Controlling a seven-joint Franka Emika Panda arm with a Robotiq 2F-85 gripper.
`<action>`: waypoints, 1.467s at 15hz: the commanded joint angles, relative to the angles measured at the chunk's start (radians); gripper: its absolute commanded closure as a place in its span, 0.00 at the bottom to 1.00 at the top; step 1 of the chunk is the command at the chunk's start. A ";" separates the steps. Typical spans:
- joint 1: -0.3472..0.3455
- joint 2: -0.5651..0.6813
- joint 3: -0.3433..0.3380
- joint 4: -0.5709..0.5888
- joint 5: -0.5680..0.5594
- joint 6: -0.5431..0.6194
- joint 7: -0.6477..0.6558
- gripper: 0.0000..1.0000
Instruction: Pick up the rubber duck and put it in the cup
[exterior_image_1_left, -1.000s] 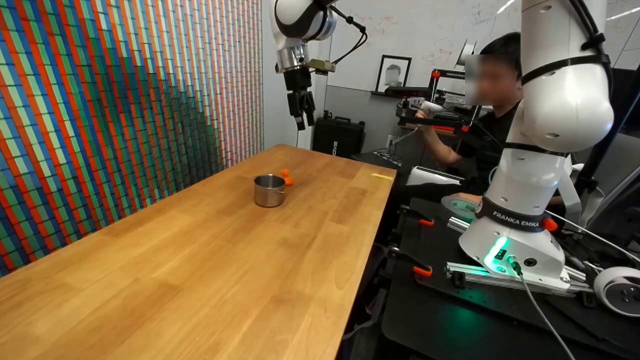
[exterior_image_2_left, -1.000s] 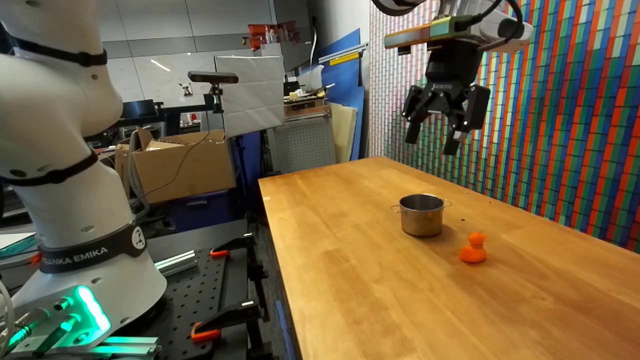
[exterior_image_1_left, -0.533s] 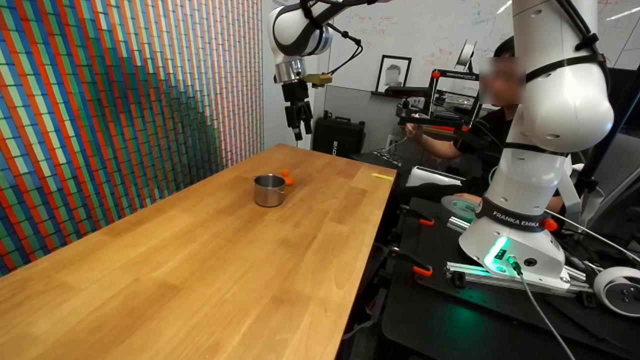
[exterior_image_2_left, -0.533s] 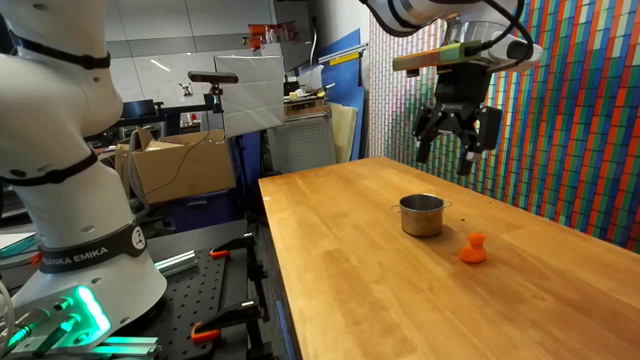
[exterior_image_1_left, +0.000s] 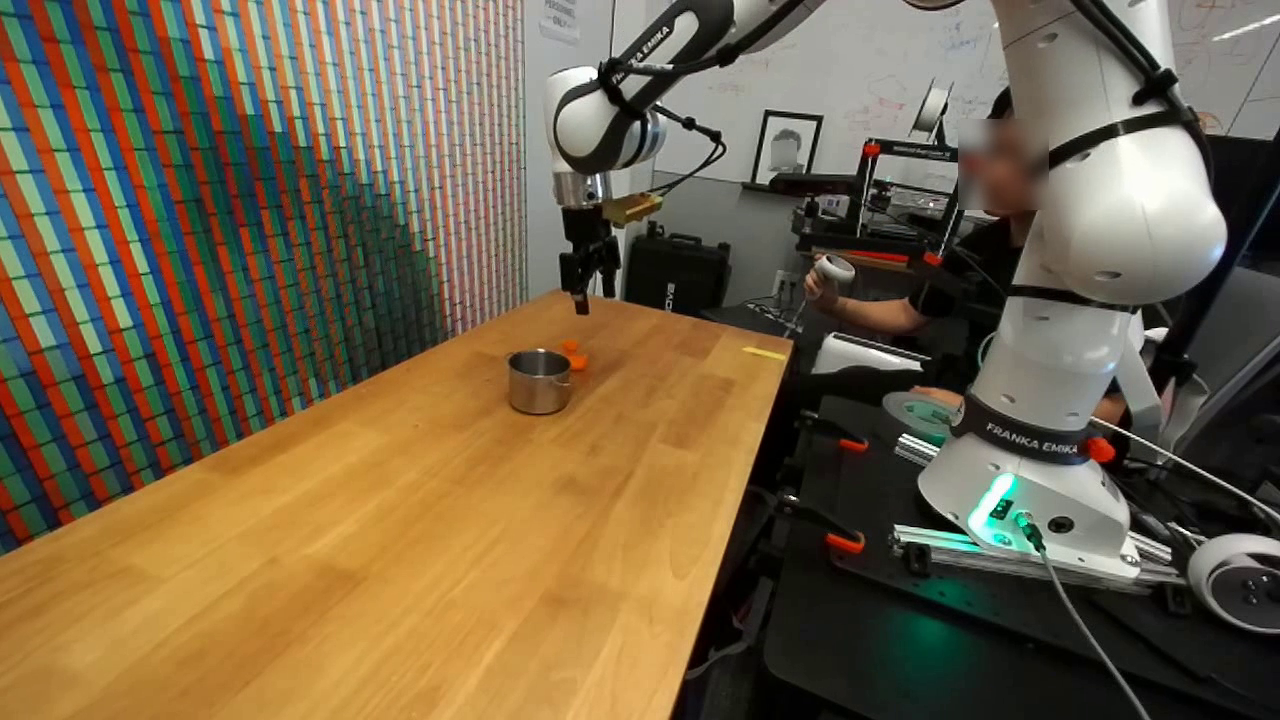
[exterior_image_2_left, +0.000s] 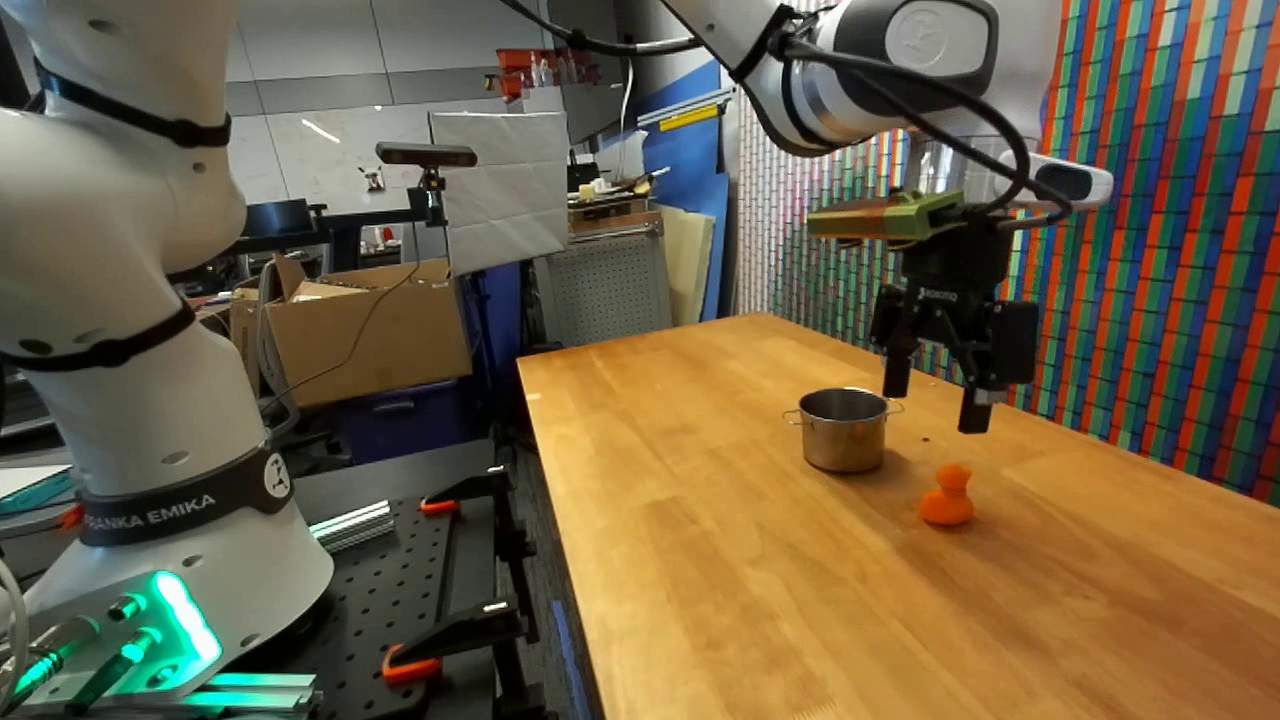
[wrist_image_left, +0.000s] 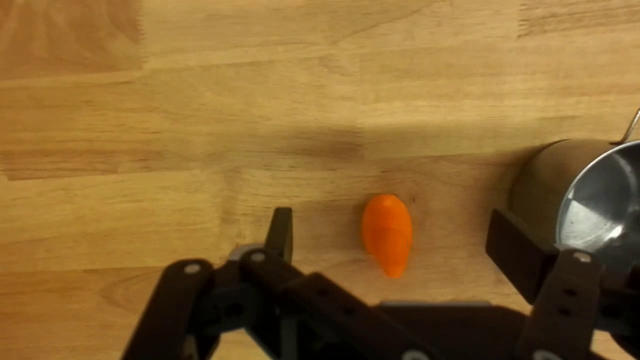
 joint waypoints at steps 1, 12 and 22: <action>0.009 0.029 -0.018 -0.024 -0.003 0.055 0.098 0.00; 0.028 0.130 -0.014 -0.002 0.016 0.204 0.207 0.00; 0.060 0.223 -0.038 0.015 -0.014 0.393 0.223 0.32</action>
